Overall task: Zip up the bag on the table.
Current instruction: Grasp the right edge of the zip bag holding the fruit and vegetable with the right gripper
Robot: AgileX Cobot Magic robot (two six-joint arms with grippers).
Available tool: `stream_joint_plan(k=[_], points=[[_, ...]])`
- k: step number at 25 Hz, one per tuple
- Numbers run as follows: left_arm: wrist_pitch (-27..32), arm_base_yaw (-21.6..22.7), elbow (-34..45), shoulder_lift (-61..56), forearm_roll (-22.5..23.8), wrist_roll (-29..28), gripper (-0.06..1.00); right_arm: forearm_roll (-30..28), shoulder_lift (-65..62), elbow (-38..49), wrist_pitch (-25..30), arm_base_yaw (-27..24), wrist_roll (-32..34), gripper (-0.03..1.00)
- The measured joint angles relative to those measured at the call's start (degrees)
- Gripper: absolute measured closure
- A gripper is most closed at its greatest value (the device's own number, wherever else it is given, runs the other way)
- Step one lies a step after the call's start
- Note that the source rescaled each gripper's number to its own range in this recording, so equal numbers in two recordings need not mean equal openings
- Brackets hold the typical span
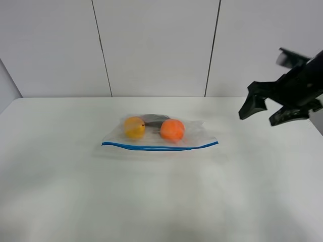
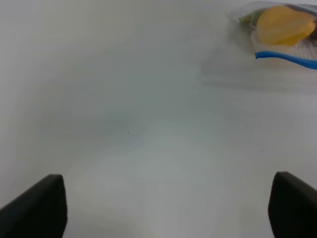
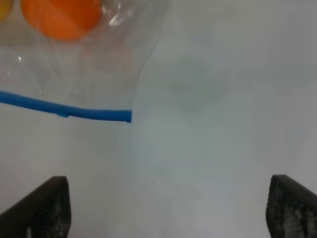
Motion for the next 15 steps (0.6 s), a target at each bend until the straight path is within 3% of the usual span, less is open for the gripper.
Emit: stream_joint_plan(k=[7,15], points=[[0.0,0.0,0.0,0.0,0.0,0.0,0.00,19.5,15.9,0.0,-0.2,0.0,-11.4,0.00],[0.0,0.0,0.0,0.0,0.0,0.0,0.00,27.4,24.9,0.0,-0.3,0.0,-16.3,0.07]])
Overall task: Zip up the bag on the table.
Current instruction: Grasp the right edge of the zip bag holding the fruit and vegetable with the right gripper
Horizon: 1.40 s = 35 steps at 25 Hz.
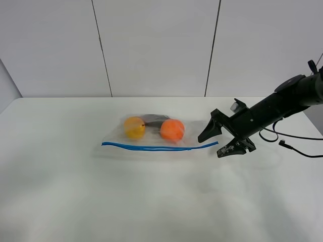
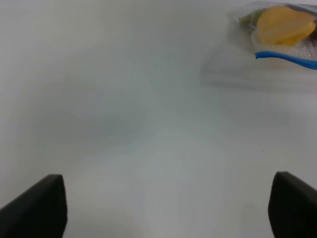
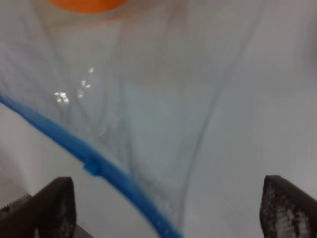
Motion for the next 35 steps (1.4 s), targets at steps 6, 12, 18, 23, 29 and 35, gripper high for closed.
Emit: stream_joint_plan(k=[6,12,18,23,29,35], points=[[0.0,0.0,0.0,0.0,0.0,0.0,0.00,1.6,2.1,0.0,0.3,0.0,-0.8,0.27],[0.0,0.0,0.0,0.0,0.0,0.0,0.00,4.2,2.1,0.0,0.0,0.0,-0.8,0.49],[0.0,0.0,0.0,0.0,0.0,0.0,0.00,5.5,2.1,0.0,-0.1,0.0,-0.8,0.63],[0.0,0.0,0.0,0.0,0.0,0.0,0.00,5.6,2.1,0.0,-0.1,0.0,-1.0,0.75],[0.0,0.0,0.0,0.0,0.0,0.0,0.00,5.6,2.1,0.0,1.7,0.0,-2.6,0.83],[0.0,0.0,0.0,0.0,0.0,0.0,0.00,5.6,2.1,0.0,1.9,0.0,-3.1,0.84]])
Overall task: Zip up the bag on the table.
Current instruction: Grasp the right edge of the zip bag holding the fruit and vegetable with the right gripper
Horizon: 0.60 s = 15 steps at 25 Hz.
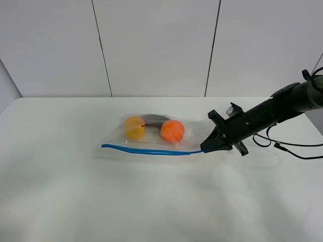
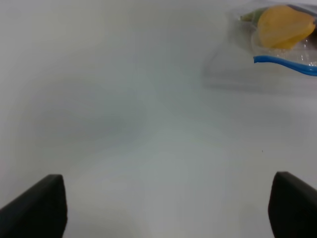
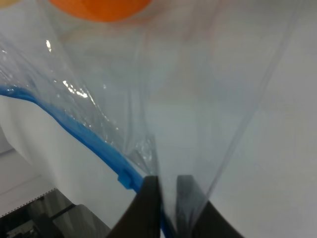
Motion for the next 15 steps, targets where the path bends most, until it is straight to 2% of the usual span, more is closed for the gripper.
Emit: stream_joint_plan(k=[11,15], points=[[0.0,0.0,0.0,0.0,0.0,0.0,0.00,-0.9,0.0,0.0,0.9,0.0,-0.4,0.84],[0.0,0.0,0.0,0.0,0.0,0.0,0.00,-1.0,0.0,0.0,1.1,0.0,-0.5,0.95]])
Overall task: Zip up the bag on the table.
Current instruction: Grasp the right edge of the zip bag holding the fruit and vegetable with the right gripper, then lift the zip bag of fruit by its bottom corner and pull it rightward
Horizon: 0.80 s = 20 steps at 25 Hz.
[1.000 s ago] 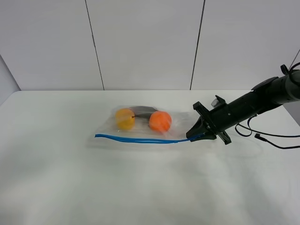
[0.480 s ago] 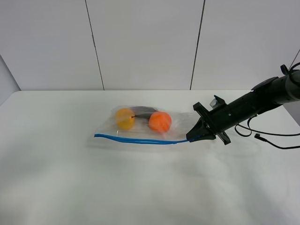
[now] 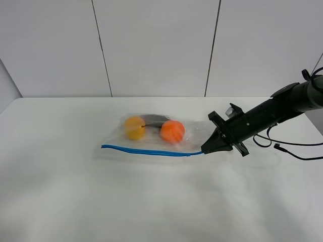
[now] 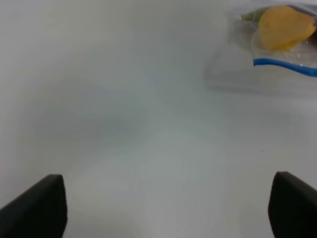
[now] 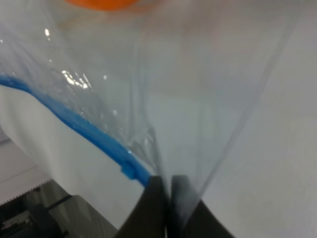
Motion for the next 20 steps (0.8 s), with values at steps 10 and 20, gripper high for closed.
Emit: stream_joint_plan(k=[10,20], points=[[0.0,0.0,0.0,0.0,0.0,0.0,0.00,7.1,0.0,0.0,4.3,0.0,-2.9,0.96],[0.0,0.0,0.0,0.0,0.0,0.0,0.00,16.8,0.0,0.0,8.9,0.2,-7.2,0.97]])
